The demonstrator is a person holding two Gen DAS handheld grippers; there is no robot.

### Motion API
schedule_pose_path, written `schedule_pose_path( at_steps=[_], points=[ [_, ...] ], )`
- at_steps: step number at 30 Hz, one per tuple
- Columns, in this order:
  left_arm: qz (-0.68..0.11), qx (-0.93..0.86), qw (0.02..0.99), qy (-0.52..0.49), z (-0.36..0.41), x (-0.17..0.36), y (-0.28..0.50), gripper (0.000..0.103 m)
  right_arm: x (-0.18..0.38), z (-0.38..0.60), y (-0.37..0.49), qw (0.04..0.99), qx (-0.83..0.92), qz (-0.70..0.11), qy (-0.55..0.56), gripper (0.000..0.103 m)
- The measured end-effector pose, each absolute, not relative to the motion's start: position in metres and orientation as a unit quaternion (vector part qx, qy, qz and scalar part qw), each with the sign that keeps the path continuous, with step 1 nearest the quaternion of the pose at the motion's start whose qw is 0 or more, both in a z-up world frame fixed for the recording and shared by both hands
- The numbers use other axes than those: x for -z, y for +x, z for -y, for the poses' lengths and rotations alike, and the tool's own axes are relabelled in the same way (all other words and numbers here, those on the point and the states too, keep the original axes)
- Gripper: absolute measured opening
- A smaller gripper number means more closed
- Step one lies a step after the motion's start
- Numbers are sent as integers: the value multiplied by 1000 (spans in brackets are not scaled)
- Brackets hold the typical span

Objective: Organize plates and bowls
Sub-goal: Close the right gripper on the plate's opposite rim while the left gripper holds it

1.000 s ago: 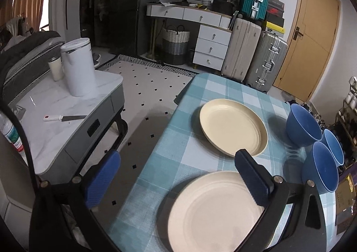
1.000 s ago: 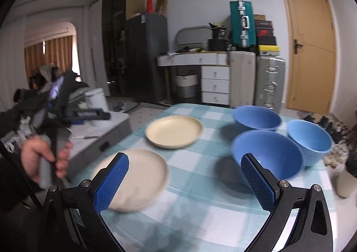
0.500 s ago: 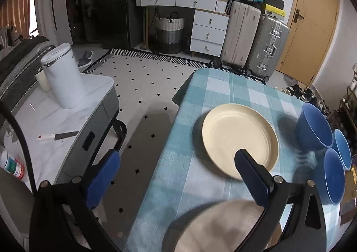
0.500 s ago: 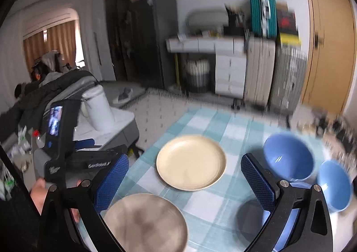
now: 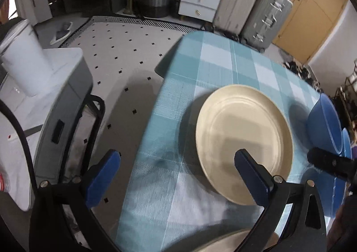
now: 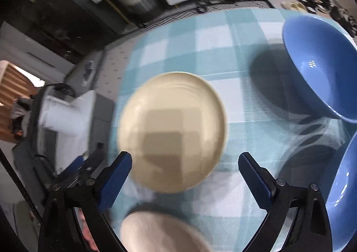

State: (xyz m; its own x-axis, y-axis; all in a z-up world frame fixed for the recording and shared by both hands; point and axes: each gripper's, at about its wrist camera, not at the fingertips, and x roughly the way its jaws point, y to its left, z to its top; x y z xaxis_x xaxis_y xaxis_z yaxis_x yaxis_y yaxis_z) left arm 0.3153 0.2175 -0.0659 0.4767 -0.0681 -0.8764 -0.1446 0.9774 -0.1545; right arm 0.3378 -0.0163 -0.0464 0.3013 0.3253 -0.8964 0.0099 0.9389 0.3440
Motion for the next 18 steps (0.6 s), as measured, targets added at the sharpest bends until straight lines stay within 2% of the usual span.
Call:
schedule_pose_path(
  at_steps=[1, 8, 10, 18],
  points=[
    [-515, -21, 852, -92, -215, 70, 320, 103, 49, 18, 340, 793, -102, -584, 143, 92],
    [-529, 2, 842, -103, -210, 82, 334, 103, 67, 19, 357, 796, -89, -589, 106, 91],
    [-531, 3, 841, -107, -208, 83, 338, 103, 72, 18, 360, 794, -93, -592, 106, 81],
    [-543, 20, 828, -134, -204, 97, 350, 101, 89, 18, 369, 785, -92, -603, 111, 62]
  ],
)
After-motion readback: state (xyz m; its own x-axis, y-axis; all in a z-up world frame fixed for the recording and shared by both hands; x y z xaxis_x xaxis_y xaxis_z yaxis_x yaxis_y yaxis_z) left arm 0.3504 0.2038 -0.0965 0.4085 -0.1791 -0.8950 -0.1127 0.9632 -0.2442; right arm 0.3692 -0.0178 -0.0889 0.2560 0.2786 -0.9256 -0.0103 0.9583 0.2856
